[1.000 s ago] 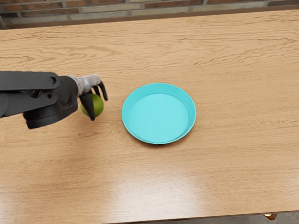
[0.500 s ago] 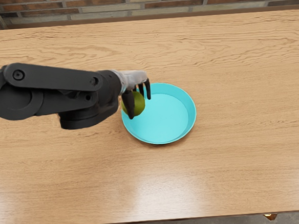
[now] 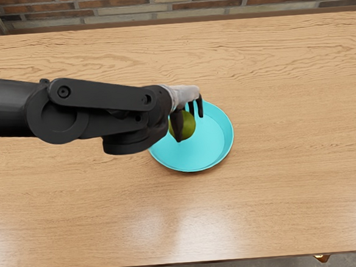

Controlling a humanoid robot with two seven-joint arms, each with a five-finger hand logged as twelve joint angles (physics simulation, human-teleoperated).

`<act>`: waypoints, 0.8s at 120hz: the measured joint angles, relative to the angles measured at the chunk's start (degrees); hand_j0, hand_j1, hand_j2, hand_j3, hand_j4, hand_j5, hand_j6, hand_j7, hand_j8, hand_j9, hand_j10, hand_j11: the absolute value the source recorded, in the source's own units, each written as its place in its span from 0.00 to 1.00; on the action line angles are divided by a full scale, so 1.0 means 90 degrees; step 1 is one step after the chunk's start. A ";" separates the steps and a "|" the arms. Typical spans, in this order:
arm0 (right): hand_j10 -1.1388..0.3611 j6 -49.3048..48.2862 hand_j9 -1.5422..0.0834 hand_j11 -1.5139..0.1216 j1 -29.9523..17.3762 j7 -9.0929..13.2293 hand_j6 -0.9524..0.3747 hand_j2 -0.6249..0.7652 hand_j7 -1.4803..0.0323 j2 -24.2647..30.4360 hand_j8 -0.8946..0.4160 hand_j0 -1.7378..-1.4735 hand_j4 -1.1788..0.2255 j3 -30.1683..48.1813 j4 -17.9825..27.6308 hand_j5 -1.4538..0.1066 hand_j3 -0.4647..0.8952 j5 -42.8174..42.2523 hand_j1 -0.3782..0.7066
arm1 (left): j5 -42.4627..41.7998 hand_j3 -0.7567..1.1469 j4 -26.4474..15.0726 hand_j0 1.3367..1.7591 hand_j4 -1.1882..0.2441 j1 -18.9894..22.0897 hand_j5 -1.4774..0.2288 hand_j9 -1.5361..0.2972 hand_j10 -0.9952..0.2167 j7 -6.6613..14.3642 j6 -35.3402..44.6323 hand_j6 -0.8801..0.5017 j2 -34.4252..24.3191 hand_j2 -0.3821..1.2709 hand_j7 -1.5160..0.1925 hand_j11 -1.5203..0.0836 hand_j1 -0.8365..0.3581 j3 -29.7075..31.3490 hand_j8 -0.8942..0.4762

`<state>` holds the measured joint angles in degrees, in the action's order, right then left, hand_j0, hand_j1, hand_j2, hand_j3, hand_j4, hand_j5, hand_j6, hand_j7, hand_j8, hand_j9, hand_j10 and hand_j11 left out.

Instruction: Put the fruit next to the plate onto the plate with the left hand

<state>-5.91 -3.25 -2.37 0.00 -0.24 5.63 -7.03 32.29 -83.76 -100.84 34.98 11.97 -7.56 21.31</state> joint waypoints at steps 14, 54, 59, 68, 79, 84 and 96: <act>0.73 0.0001 0.92 0.90 0.0000 0.0000 0.69 0.44 0.95 0.0000 0.65 0.30 0.81 0.0000 0.0000 0.90 0.34 0.0000 0.07 | 0.0004 0.40 0.0019 0.76 0.56 0.0003 0.56 0.56 0.49 0.0001 -0.0001 0.37 0.0010 0.33 0.59 0.63 0.61 0.0001 0.41; 0.73 -0.0002 0.92 0.90 0.0000 0.0000 0.69 0.44 0.95 0.0000 0.65 0.30 0.81 -0.0001 0.0000 0.90 0.34 0.0000 0.07 | -0.0797 0.40 0.0121 0.76 0.64 0.0206 0.66 0.64 0.59 0.0002 -0.0028 0.44 -0.0188 0.27 0.68 0.73 0.72 -0.0475 0.46; 0.73 -0.0001 0.92 0.90 0.0000 0.0000 0.69 0.44 0.95 0.0000 0.65 0.30 0.81 0.0002 0.0000 0.90 0.34 0.0000 0.07 | -0.0830 0.40 0.0109 0.76 0.64 0.0265 0.66 0.65 0.60 0.0002 -0.0035 0.44 -0.0444 0.27 0.68 0.73 0.72 -0.0635 0.46; 0.73 0.0000 0.92 0.90 0.0000 0.0000 0.69 0.44 0.95 0.0000 0.65 0.30 0.81 0.0002 0.0000 0.90 0.34 0.0000 0.07 | -0.0862 0.40 0.0070 0.76 0.65 0.0384 0.67 0.65 0.60 0.0002 -0.0173 0.45 -0.0878 0.27 0.69 0.74 0.73 -0.0825 0.46; 0.73 0.0000 0.92 0.90 0.0000 0.0000 0.69 0.44 0.95 0.0000 0.65 0.30 0.81 0.0001 0.0000 0.90 0.34 0.0000 0.07 | -0.0865 0.40 0.0046 0.76 0.65 0.0543 0.67 0.66 0.61 0.0002 -0.0562 0.45 -0.1180 0.27 0.69 0.74 0.74 -0.0991 0.47; 0.73 -0.0001 0.92 0.90 0.0000 0.0000 0.69 0.44 0.95 0.0000 0.65 0.30 0.81 0.0001 0.0000 0.90 0.34 0.0000 0.07 | -0.0864 0.40 0.0040 0.76 0.65 0.0689 0.67 0.66 0.61 0.0002 -0.0779 0.45 -0.1454 0.27 0.69 0.74 0.74 -0.1067 0.47; 0.73 -0.0003 0.92 0.90 0.0000 0.0000 0.69 0.44 0.95 0.0000 0.65 0.30 0.81 -0.0001 0.0000 0.90 0.34 0.0000 0.07 | -0.0863 0.40 0.0009 0.76 0.65 0.1024 0.67 0.66 0.61 -0.0248 -0.1297 0.45 -0.2129 0.26 0.70 0.74 0.74 -0.1269 0.47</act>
<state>-5.93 -3.25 -2.37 0.00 -0.25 5.63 -7.03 24.51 -83.68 -91.62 32.76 0.30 -26.72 9.89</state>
